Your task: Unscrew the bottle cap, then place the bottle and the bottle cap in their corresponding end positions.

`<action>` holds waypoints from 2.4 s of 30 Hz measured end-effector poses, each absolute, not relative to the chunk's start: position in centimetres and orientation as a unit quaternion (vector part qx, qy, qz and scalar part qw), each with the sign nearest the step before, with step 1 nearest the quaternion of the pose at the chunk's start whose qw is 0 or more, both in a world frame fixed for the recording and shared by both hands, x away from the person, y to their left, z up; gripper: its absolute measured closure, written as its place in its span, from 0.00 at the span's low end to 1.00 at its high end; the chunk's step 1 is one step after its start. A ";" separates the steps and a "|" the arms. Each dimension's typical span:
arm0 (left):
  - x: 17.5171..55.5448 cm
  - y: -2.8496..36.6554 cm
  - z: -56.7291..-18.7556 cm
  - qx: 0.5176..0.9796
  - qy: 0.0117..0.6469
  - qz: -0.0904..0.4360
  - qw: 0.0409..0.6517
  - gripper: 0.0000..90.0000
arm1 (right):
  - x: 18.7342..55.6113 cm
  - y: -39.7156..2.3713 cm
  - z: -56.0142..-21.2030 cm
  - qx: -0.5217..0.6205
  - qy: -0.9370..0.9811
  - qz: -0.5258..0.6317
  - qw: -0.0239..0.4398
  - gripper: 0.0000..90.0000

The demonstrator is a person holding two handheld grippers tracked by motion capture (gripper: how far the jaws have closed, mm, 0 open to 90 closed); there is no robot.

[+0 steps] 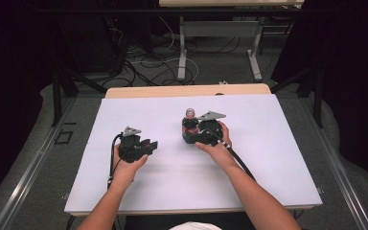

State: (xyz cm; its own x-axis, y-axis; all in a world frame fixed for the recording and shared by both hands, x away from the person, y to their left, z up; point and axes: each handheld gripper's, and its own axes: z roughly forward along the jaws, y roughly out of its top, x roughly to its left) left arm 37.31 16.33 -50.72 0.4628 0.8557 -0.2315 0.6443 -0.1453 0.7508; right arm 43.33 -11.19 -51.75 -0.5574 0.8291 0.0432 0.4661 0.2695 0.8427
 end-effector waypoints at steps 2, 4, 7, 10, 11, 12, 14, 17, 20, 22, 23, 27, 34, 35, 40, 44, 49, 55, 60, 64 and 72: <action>37.3 16.2 -50.8 0.747 0.500 0.127 0.418 0.69 | 42.9 -11.8 -51.8 0.421 0.769 0.432 0.212 0.20; 37.3 16.0 -50.9 0.749 0.498 0.127 0.418 0.69 | 42.3 -12.6 -51.7 0.423 0.769 0.433 0.206 0.19; 37.2 15.7 -51.1 0.753 0.495 0.125 0.415 0.69 | 41.6 -13.8 -51.6 0.428 0.767 0.434 0.200 0.17; 37.3 15.4 -51.2 0.758 0.489 0.124 0.413 0.69 | 40.9 -15.0 -51.6 0.434 0.767 0.428 0.197 0.17; 37.3 15.2 -51.2 0.758 0.489 0.123 0.413 0.69 | 40.7 -15.3 -51.7 0.437 0.766 0.428 0.199 0.17; 37.3 15.1 -51.3 0.759 0.488 0.123 0.414 0.69 | 40.4 -15.7 -51.7 0.437 0.768 0.423 0.204 0.16; 37.3 14.8 -51.3 0.763 0.483 0.121 0.412 0.69 | 40.0 -16.3 -51.8 0.436 0.771 0.413 0.211 0.16; 37.2 14.3 -51.5 0.768 0.477 0.118 0.411 0.69 | 39.2 -16.9 -51.9 0.430 0.778 0.402 0.221 0.14; 37.1 14.0 -51.5 0.775 0.464 0.121 0.413 0.69 | 38.6 -17.4 -52.0 0.426 0.778 0.400 0.230 0.12; 37.0 13.7 -51.6 0.779 0.455 0.124 0.413 0.69 | 38.2 -17.9 -52.1 0.431 0.777 0.399 0.227 0.12; 37.0 13.6 -51.6 0.782 0.453 0.122 0.411 0.69 | 38.2 -18.1 -52.2 0.432 0.777 0.398 0.225 0.11; 36.9 12.8 -51.9 0.782 0.448 0.114 0.418 0.69 | 37.8 -18.9 -52.6 0.441 0.781 0.386 0.217 0.07; 37.1 11.1 -52.8 0.789 0.431 0.103 0.426 0.69 | 36.8 -19.9 -53.2 0.433 0.784 0.387 0.221 0.00; 37.1 10.7 -53.0 0.791 0.428 0.101 0.426 0.69 | 36.7 -20.0 -53.3 0.436 0.783 0.387 0.218 0.00; 37.1 8.9 -53.9 0.795 0.420 0.086 0.429 0.69 | 36.6 -20.5 -53.7 0.444 0.777 0.383 0.229 0.00; 37.2 7.5 -54.8 0.802 0.410 0.077 0.428 0.69 | 36.6 -20.5 -53.9 0.443 0.776 0.386 0.229 0.00; 37.0 5.9 -55.5 0.813 0.393 0.067 0.425 0.69 | 36.5 -20.3 -54.2 0.445 0.777 0.385 0.223 0.00; 36.5 4.6 -55.9 0.824 0.373 0.063 0.421 0.69 | 36.5 -20.5 -54.1 0.442 0.775 0.390 0.227 0.00; 36.4 4.1 -56.2 0.826 0.369 0.062 0.422 0.69 | 36.4 -20.5 -54.0 0.445 0.772 0.391 0.229 0.00; 36.4 3.9 -56.3 0.833 0.361 0.061 0.415 0.68 | 36.5 -20.6 -54.0 0.446 0.772 0.392 0.227 0.00; 36.4 3.8 -56.4 0.836 0.358 0.066 0.411 0.65 | 36.4 -20.8 -53.8 0.445 0.769 0.397 0.231 0.00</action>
